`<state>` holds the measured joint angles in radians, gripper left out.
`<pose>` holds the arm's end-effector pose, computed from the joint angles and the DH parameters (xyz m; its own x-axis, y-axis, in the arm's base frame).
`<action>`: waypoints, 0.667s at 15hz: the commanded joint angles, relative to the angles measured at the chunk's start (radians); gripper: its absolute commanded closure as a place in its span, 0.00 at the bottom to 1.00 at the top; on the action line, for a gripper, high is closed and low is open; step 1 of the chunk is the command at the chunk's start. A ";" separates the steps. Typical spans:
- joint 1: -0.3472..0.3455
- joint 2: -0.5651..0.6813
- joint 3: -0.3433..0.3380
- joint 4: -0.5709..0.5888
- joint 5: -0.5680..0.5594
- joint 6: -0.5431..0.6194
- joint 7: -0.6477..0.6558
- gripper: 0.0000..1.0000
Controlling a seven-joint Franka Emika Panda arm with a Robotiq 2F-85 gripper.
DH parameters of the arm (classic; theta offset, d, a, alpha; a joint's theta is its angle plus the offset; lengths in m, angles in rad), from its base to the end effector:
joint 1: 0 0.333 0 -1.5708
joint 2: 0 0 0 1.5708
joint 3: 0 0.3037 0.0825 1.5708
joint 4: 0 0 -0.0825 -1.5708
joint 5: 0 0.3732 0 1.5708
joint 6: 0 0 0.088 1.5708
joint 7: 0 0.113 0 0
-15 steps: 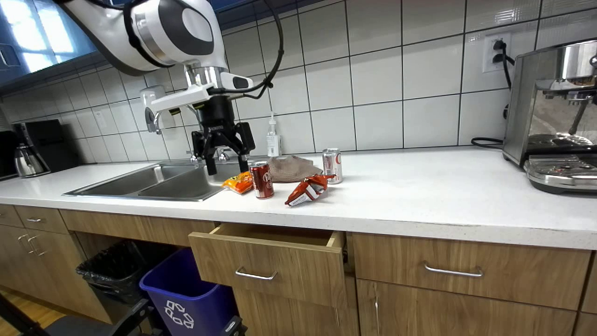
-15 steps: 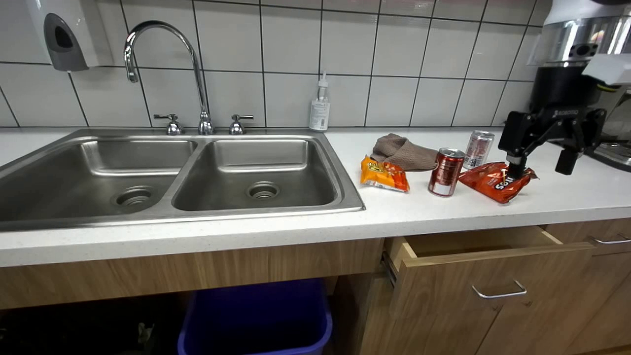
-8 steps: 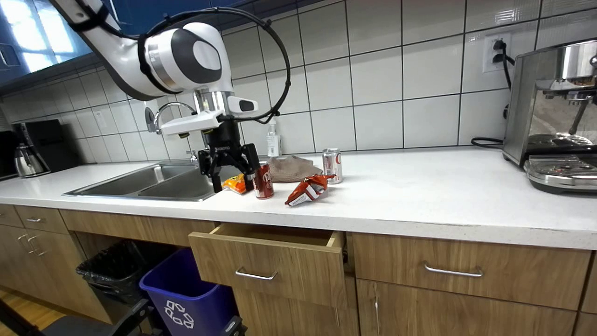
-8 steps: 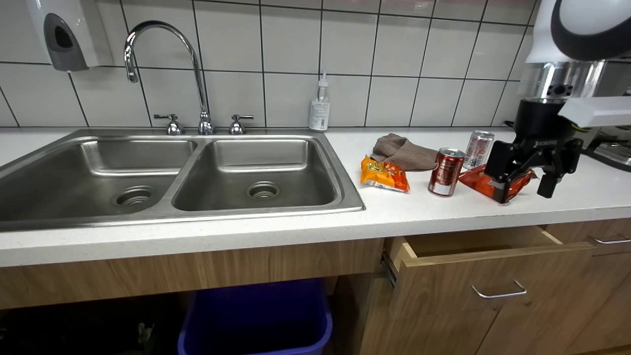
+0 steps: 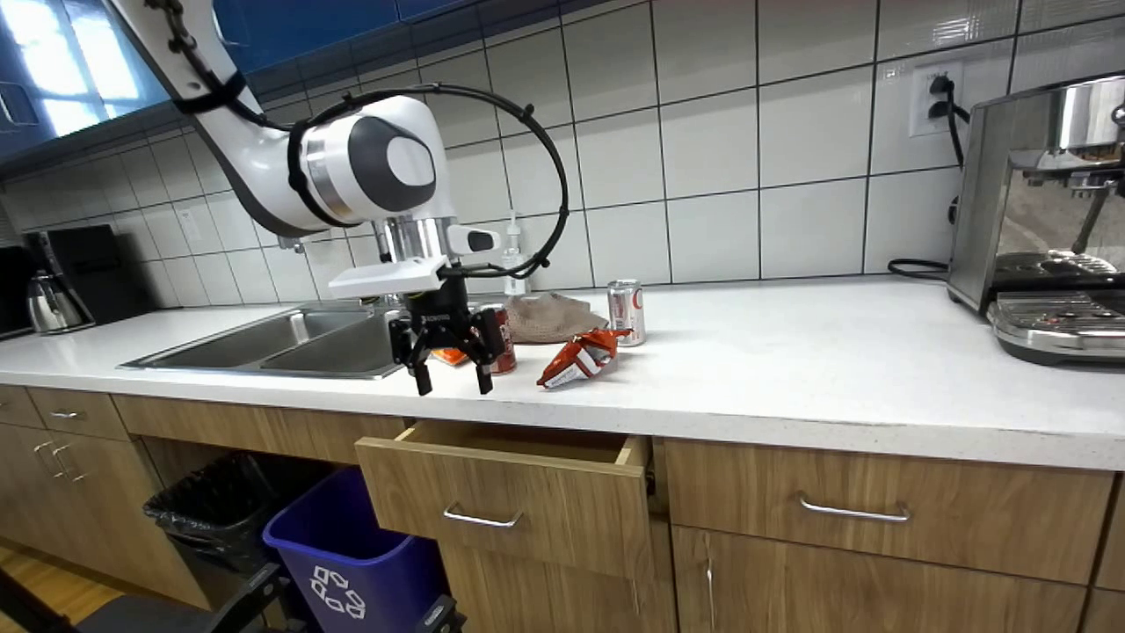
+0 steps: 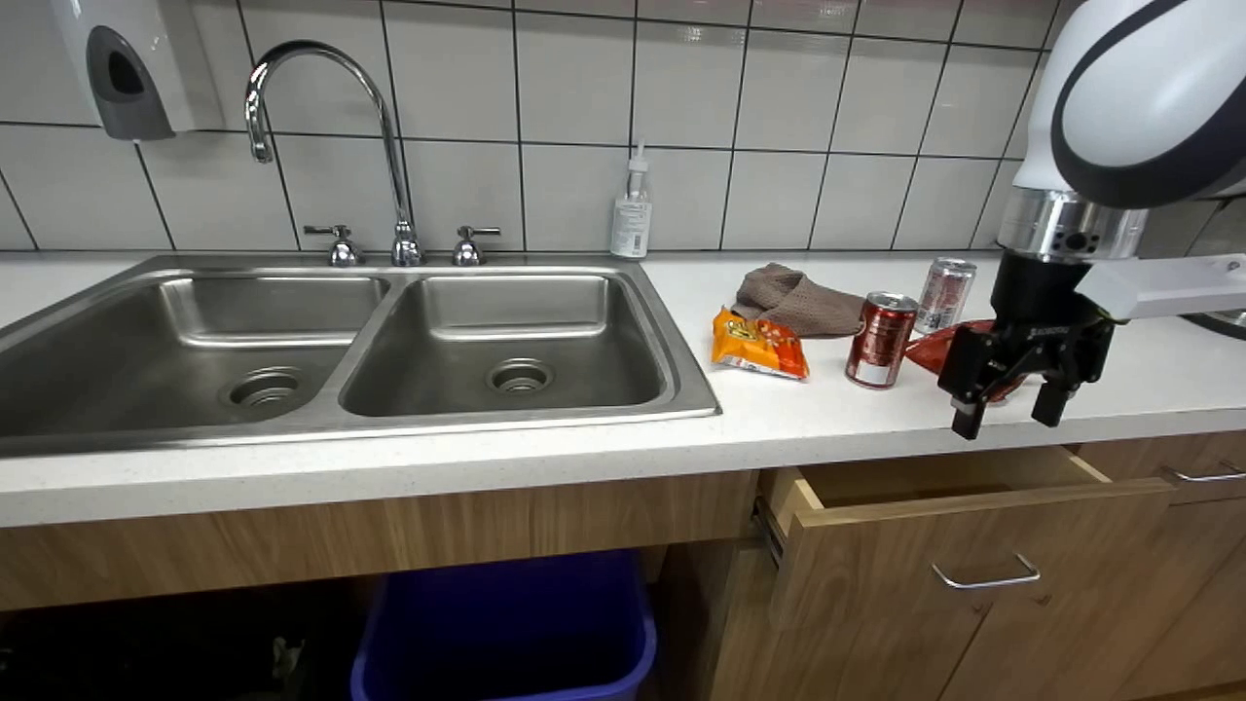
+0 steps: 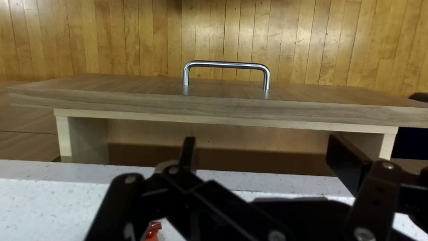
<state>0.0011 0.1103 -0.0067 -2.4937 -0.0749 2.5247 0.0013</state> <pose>0.4561 -0.0021 0.2278 0.9953 0.0541 -0.0804 0.0574 -0.9976 0.0392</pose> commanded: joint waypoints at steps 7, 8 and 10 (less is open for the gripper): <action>-0.015 0.111 0.001 0.020 0.002 0.121 -0.155 0.00; -0.015 0.125 0.001 0.023 0.001 0.130 -0.159 0.00; -0.015 0.154 -0.001 0.034 0.001 0.150 -0.152 0.00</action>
<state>0.0006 0.2179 -0.0154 -2.4888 -0.0749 2.6448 -0.1274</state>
